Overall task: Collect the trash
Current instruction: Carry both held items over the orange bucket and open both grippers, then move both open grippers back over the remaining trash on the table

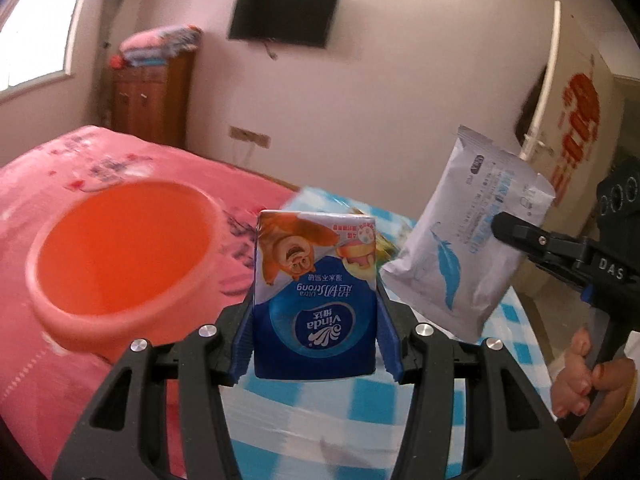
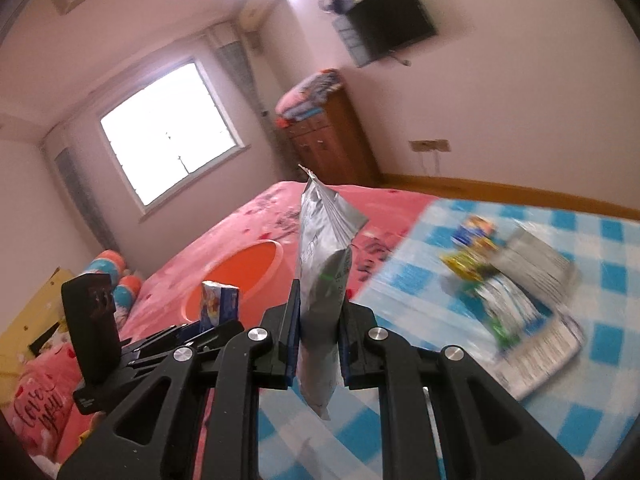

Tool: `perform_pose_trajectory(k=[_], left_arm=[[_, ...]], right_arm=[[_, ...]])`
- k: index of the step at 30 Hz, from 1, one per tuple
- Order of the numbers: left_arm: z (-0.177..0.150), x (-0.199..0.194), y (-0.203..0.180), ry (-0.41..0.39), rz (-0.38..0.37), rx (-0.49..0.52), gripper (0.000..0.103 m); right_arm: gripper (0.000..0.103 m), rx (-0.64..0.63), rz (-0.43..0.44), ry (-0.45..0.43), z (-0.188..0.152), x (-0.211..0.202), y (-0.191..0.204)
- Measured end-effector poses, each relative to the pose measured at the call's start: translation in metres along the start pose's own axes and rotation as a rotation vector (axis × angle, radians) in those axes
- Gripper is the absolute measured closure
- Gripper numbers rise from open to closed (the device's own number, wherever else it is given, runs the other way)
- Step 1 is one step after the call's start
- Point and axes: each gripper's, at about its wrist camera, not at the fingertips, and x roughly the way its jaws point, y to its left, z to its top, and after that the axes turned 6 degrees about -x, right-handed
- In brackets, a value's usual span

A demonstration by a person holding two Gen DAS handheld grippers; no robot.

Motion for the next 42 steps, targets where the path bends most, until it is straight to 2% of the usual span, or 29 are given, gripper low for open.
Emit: perform_pose_trajectory(k=[6,11,18,21,22,23,25,26,27,29,32,36,42], left_arm=[[0.027,-0.014,0.038,-0.075,0.138,-0.021,0.05],[0.038,-0.006,0.066,-0.088,0.26,-0.027,0.05],[0.04,0.017,0.096,-0.049,0.33,-0.052,0.05],[0.038,0.025,0.106,-0.042,0.363,-0.062,0.049],[0.039,0.027,0.108,-0.039,0.373,-0.062,0.044],[0.038,0.03,0.108,-0.038,0.382,-0.061,0.033],[0.035,0.031,0.112,-0.044,0.416,-0.072,0.019],[0.034,0.031,0.112,-0.045,0.419,-0.075,0.018],[0.033,0.031,0.112,-0.043,0.417,-0.081,0.018],[0.032,0.028,0.112,-0.045,0.426,-0.091,0.012],[0.029,0.021,0.104,-0.067,0.437,-0.084,0.011],[0.026,0.011,0.089,-0.101,0.425,-0.057,0.007],[0.02,0.007,0.06,-0.097,0.383,0.007,0.007]], right_arm=[[0.086,-0.066,0.088,-0.006,0.032,0.04,0.034],[0.086,-0.106,0.163,0.015,0.047,0.088,0.06],[0.086,-0.113,0.217,0.052,0.052,0.145,0.078],[0.084,-0.121,0.214,0.1,0.047,0.172,0.08],[0.083,-0.111,0.219,0.128,0.045,0.181,0.08],[0.08,-0.09,0.232,0.149,0.042,0.188,0.078],[0.068,-0.058,0.239,0.164,0.037,0.193,0.072],[0.053,-0.053,0.227,0.163,0.036,0.192,0.07],[0.044,-0.051,0.218,0.157,0.035,0.19,0.068],[0.034,-0.042,0.191,0.134,0.033,0.18,0.062],[0.014,-0.031,0.138,0.107,0.029,0.161,0.048],[0.012,-0.055,0.033,0.078,0.019,0.137,0.036],[0.012,-0.106,-0.114,0.063,-0.005,0.114,0.021]])
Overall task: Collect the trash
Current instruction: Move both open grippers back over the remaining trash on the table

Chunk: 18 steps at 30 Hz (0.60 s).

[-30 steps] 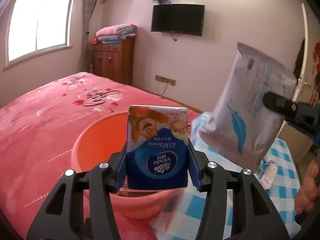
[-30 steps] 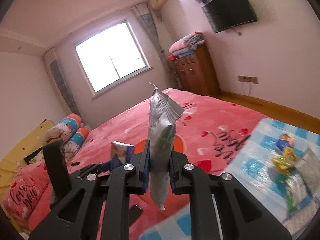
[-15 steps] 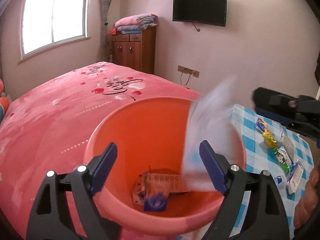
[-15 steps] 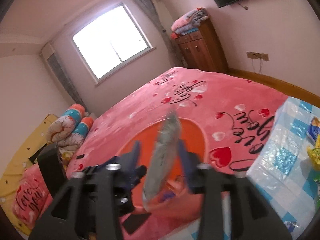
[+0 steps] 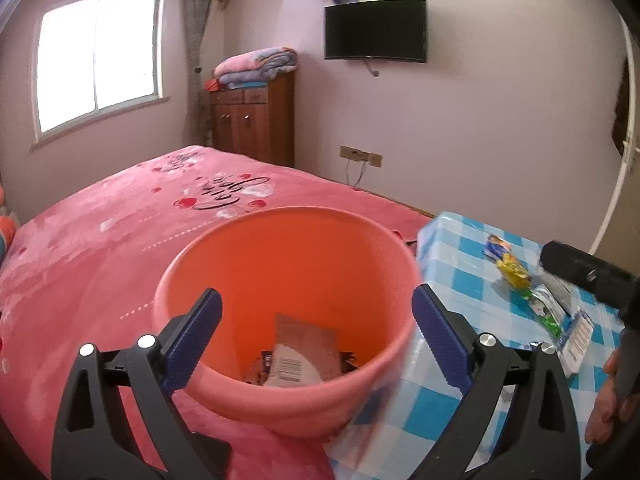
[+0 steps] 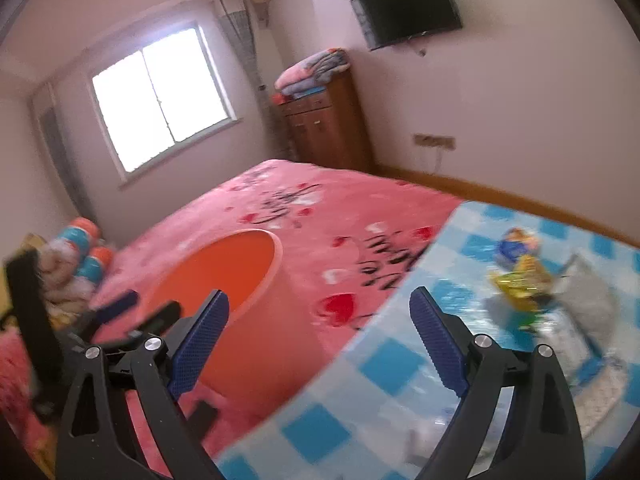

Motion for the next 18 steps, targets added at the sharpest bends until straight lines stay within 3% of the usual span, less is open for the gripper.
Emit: perform_pose_trajectory(k=[4,18], left_arm=[[-0.005,-0.01,-0.016,0.001,-0.036,0.017,0.007],[-0.031,-0.029,-0.069,0.04,-0.113,0.094,0.007]], right_arm=[[0.012,-0.023,-0.079,-0.006,-0.015,-0.017,-0.007],[0.008,0.101,-0.184,-0.038,-0.055,-0.069,-0.06]])
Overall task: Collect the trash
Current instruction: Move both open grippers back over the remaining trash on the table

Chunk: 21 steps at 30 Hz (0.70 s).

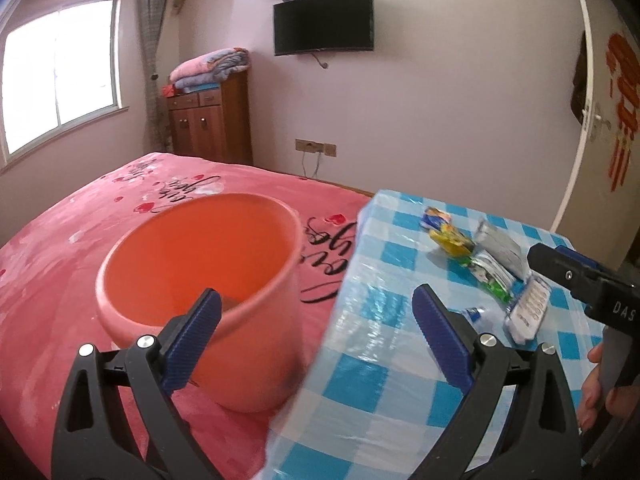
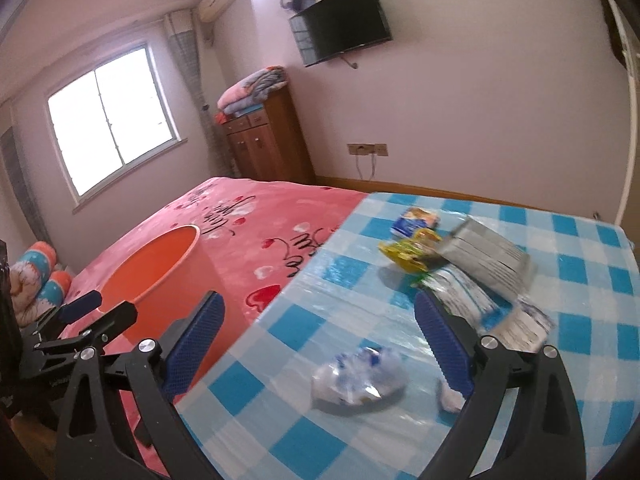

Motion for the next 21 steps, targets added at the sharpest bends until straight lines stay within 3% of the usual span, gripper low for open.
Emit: perform_pose_trajectory(k=[9,21], left_arm=[[-0.019,0.003,-0.051,0.0,0.018,0.125,0.007],[-0.047,0.008,-0.123,-0.05,0.151,0.357,0.007]], right_arm=[[0.008,0.062,-0.049,0.001,-0.021,-0.02,-0.039],[0.008,0.175,-0.094,-0.031,-0.046,-0.048,-0.092]])
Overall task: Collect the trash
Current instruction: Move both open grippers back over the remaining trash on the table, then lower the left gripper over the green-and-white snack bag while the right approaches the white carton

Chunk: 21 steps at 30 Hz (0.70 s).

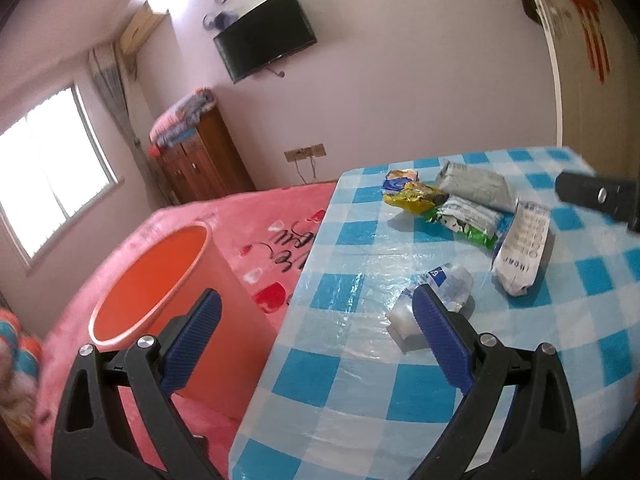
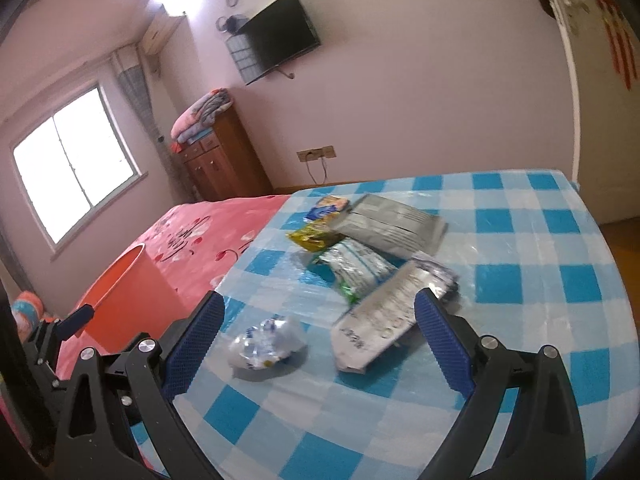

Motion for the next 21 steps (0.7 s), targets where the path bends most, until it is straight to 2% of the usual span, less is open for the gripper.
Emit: perform_pose_trajectory(k=[6,13,17,21], left_arm=[[-0.001,-0.005,-0.038,-0.05,0.056,0.131,0.007],[-0.001,-0.008,-0.08,-0.109,0.081,0.25,0.007],[0.002,-0.004,-0.096,-0.104,0.039,0.278,0.007],[0.01,0.007,-0.106,-0.078,-0.037,0.271,0.007]], right_arm=[[0.008,0.06,-0.03,-0.013,-0.007,-0.013,-0.036],[0.008,0.153,-0.055,-0.015,-0.015,-0.019,-0.083],[0.008,0.205,-0.06,-0.002,-0.021,-0.019,-0.105],[0.008,0.239,-0.063,0.009,-0.026,-0.015,-0.123]])
